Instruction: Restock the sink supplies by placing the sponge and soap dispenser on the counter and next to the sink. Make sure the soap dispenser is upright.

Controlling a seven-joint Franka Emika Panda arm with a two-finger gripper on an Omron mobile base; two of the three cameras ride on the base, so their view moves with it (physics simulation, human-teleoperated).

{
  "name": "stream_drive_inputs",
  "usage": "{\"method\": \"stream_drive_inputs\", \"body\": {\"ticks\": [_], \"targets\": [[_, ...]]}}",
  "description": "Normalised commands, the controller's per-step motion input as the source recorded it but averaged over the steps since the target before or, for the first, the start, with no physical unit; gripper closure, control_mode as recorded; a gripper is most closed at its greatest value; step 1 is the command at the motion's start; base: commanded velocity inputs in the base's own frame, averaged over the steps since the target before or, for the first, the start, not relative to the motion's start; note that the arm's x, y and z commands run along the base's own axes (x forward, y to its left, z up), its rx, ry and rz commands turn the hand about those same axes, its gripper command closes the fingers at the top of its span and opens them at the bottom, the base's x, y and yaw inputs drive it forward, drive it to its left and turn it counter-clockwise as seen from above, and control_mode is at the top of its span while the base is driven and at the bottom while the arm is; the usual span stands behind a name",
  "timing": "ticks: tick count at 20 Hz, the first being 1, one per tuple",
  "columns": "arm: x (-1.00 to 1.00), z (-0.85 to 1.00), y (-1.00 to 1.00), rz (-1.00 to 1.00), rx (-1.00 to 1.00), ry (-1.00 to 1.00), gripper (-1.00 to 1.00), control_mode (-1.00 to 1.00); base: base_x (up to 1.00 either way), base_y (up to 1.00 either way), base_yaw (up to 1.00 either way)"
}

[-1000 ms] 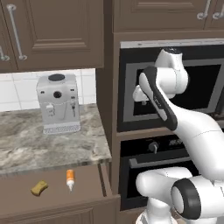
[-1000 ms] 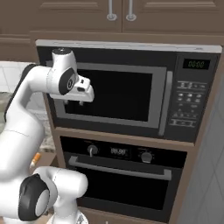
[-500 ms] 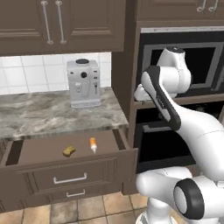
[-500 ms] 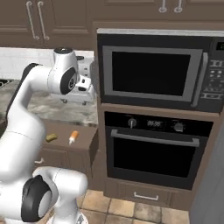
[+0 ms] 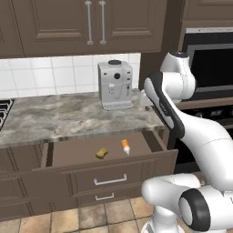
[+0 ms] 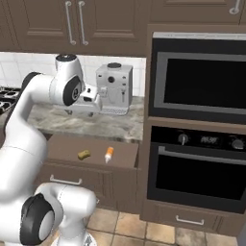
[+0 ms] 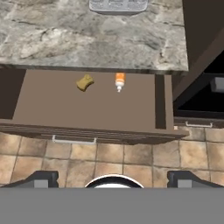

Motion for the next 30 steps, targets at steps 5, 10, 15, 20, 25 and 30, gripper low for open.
{"method": "stream_drive_inputs", "body": {"ticks": [5,10,15,20,25,30], "targets": [[0.0,0.0,0.0,0.0,0.0,0.0,-1.0,1.0,0.0,0.34,0.0],[-0.02,-0.18,0.03,0.0,0.0,0.01,-1.0,-1.0,0.0,0.0,0.0],[0.0,-0.4,-0.2,0.0,0.0,0.14,-1.0,-1.0,0.0,0.0,0.0],[0.16,-0.49,-0.22,0.0,0.03,0.26,-1.0,-1.0,0.0,0.0,0.0],[0.57,-0.82,-0.03,0.02,0.01,0.22,-1.0,-1.0,0.0,0.0,0.0],[0.38,-0.83,0.09,0.04,0.0,0.05,-1.0,-1.0,0.0,0.0,0.0]]}}
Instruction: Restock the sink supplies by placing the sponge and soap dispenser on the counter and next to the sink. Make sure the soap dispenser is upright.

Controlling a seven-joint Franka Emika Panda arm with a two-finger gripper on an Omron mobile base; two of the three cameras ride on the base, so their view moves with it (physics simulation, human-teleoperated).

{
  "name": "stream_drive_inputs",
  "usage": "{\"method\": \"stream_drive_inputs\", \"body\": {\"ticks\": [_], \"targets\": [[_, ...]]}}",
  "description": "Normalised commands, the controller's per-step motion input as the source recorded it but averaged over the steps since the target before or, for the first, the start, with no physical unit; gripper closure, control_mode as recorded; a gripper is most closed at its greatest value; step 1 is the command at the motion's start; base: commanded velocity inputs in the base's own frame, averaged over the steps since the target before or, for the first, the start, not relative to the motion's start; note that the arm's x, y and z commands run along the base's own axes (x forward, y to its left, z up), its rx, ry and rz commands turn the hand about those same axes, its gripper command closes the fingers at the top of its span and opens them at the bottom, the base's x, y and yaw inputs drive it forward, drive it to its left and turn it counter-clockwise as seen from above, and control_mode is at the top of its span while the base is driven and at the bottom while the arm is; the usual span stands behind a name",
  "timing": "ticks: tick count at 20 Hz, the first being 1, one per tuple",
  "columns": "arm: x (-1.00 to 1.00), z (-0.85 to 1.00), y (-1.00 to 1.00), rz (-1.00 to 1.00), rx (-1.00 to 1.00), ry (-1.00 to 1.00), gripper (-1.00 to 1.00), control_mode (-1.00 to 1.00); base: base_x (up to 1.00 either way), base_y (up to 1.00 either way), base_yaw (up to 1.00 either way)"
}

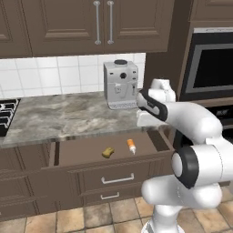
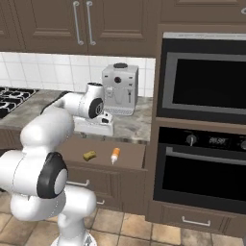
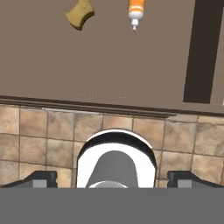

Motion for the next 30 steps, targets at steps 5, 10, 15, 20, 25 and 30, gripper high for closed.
{"method": "stream_drive_inputs", "body": {"ticks": [5,10,15,20,25,30], "targets": [[0.32,-0.6,0.14,0.0,0.0,0.05,-1.0,-1.0,0.0,0.0,0.0],[0.32,-0.61,0.25,0.0,-0.05,0.01,-1.0,-1.0,0.0,0.0,0.0],[0.42,-0.52,0.39,-0.01,-0.07,0.0,-1.0,-1.0,0.0,0.0,0.0],[0.61,-0.4,0.09,-0.02,0.0,0.0,-1.0,-1.0,0.0,0.0,0.0],[0.49,-0.37,0.0,0.0,0.0,0.0,-1.0,-1.0,0.0,0.0,0.0],[0.19,-0.49,0.0,0.0,0.0,0.1,-1.0,-1.0,0.0,0.0,0.0]]}}
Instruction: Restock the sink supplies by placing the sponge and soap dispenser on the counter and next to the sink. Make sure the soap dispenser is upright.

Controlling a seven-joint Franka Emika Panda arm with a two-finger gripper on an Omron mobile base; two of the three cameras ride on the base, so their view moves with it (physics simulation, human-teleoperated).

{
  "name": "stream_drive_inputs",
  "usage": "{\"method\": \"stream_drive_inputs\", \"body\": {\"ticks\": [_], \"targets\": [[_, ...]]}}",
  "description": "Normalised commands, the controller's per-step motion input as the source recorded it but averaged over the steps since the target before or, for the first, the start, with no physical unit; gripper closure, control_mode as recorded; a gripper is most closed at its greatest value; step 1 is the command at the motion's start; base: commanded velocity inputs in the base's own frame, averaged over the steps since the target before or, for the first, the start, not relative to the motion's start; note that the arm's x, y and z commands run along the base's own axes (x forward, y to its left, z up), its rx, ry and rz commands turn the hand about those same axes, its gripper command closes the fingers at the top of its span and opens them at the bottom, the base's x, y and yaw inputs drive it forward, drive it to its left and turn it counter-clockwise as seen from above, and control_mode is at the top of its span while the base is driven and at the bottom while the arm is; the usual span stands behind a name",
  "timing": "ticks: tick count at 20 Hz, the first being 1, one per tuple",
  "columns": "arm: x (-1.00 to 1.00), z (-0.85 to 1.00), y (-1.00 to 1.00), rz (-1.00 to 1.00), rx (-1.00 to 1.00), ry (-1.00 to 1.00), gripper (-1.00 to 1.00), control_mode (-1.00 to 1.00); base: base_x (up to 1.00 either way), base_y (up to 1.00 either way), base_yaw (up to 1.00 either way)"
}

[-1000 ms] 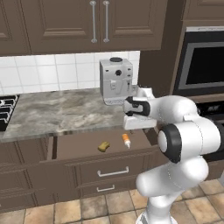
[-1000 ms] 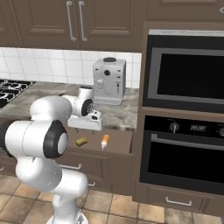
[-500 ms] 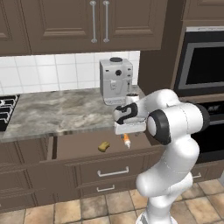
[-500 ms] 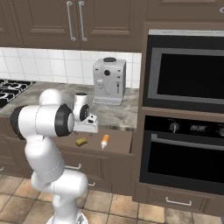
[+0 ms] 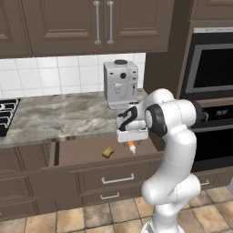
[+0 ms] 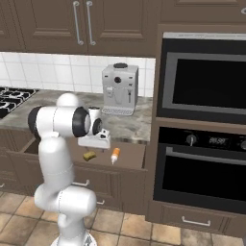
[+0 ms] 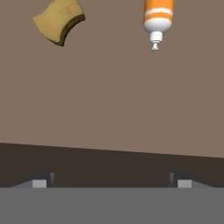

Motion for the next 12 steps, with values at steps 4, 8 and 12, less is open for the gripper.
{"method": "stream_drive_inputs", "body": {"ticks": [4,8,12], "targets": [[0.0,-0.51,0.0,0.0,0.01,0.0,-1.0,-1.0,0.0,0.0,0.0],[0.0,-0.47,0.0,0.0,0.0,0.09,-1.0,-1.0,0.0,0.0,0.0],[-0.04,-0.52,0.0,0.0,0.01,0.11,-1.0,-1.0,0.0,0.0,0.0]]}}
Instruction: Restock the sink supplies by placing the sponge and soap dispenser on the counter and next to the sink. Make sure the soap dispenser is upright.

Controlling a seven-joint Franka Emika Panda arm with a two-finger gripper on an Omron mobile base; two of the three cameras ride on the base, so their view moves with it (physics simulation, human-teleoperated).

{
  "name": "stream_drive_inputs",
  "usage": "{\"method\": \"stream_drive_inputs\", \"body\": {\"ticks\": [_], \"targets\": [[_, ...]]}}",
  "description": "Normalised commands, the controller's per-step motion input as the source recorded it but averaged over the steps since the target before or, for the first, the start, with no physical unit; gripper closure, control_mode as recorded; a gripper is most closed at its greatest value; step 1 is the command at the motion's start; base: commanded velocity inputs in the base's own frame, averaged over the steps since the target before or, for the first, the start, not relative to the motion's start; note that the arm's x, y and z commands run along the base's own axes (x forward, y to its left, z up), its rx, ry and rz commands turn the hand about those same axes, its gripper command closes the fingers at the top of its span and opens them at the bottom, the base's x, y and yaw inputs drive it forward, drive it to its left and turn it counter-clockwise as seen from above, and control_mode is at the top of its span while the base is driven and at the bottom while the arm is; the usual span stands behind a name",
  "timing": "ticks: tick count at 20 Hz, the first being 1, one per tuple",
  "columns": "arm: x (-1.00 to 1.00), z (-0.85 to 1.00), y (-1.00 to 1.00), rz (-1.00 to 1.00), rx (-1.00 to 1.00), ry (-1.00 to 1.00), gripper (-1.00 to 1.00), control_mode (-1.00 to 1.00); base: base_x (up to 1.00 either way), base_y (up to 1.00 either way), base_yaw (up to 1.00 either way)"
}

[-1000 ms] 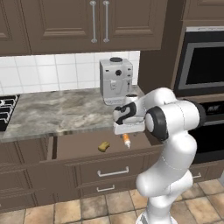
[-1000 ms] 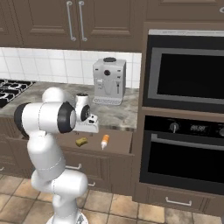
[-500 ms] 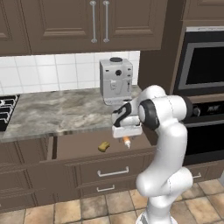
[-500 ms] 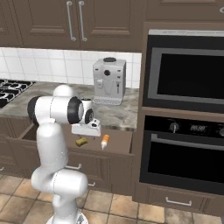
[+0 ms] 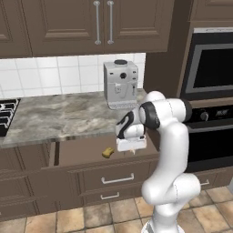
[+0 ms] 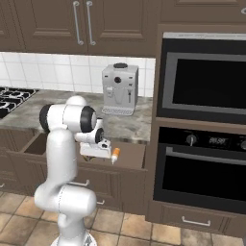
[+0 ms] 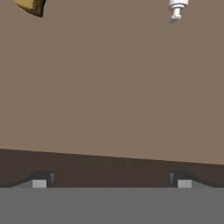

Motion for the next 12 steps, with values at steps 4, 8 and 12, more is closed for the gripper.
{"method": "stream_drive_inputs", "body": {"ticks": [4,8,12], "targets": [[-0.27,-0.45,0.0,0.0,0.0,0.15,-1.0,-1.0,0.0,0.0,0.0],[-0.69,-0.11,0.0,-0.03,0.0,0.02,-1.0,-1.0,0.0,0.0,0.0],[-0.97,0.1,0.0,-0.04,0.0,0.0,-1.0,-1.0,0.0,0.0,0.0]]}}
